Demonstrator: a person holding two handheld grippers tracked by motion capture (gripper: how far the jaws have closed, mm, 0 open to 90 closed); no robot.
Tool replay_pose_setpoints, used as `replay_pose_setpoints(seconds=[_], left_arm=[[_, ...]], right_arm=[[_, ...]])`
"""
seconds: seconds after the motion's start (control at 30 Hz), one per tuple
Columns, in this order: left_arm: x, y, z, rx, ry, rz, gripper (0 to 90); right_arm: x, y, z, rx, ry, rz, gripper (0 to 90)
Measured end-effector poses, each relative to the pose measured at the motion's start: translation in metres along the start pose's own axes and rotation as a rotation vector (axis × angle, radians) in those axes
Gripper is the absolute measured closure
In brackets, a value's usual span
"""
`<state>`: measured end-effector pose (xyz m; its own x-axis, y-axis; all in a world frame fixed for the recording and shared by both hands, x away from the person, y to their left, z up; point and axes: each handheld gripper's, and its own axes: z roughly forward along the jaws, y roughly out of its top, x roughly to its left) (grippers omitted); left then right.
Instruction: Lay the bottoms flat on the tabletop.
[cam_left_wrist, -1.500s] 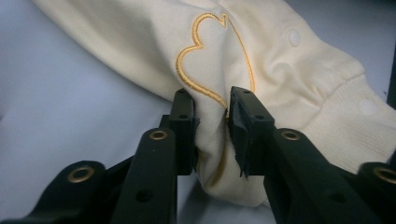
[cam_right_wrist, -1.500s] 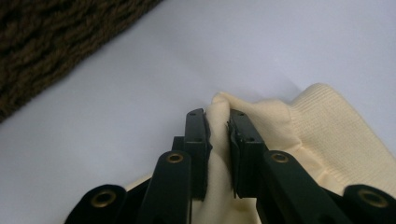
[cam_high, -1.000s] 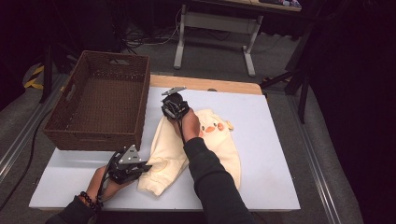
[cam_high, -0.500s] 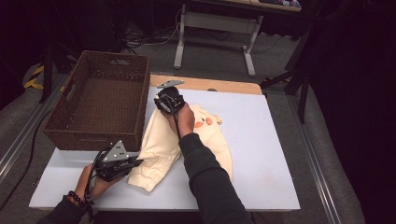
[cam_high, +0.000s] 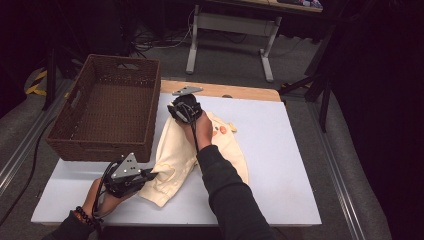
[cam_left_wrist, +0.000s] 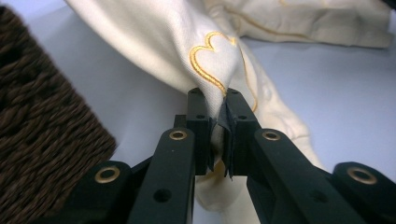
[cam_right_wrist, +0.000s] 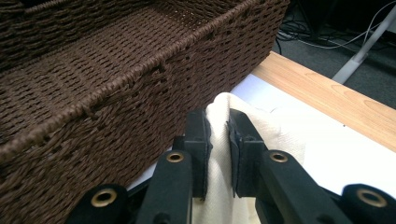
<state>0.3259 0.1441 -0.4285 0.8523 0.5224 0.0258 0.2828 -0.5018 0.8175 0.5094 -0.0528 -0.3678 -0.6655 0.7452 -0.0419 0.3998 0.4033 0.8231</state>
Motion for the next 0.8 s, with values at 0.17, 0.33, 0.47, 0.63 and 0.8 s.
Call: replay_pose_setpoints(seconds=[0.17, 0.33, 0.47, 0.63, 0.8], left_arm=[[-0.005, 0.009, 0.002, -0.031, -0.023, 0.0, 83.3], [-0.01, 0.022, 0.004, -0.05, -0.031, 0.035, 83.3], [-0.014, 0.034, 0.006, -0.07, -0.034, 0.059, 83.3], [-0.018, 0.046, 0.012, -0.078, -0.054, 0.08, 83.3], [-0.023, 0.051, 0.019, -0.07, -0.074, 0.092, 83.3]], right_arm=[[-0.006, -0.002, -0.01, -0.016, 0.0, 0.006, 79.9], [-0.016, -0.002, -0.025, -0.029, -0.012, 0.014, 79.9], [-0.026, -0.002, -0.037, -0.038, -0.026, 0.022, 79.9], [-0.038, -0.005, -0.049, -0.044, -0.032, 0.037, 79.9], [-0.045, -0.01, -0.056, -0.045, -0.037, 0.049, 79.9]])
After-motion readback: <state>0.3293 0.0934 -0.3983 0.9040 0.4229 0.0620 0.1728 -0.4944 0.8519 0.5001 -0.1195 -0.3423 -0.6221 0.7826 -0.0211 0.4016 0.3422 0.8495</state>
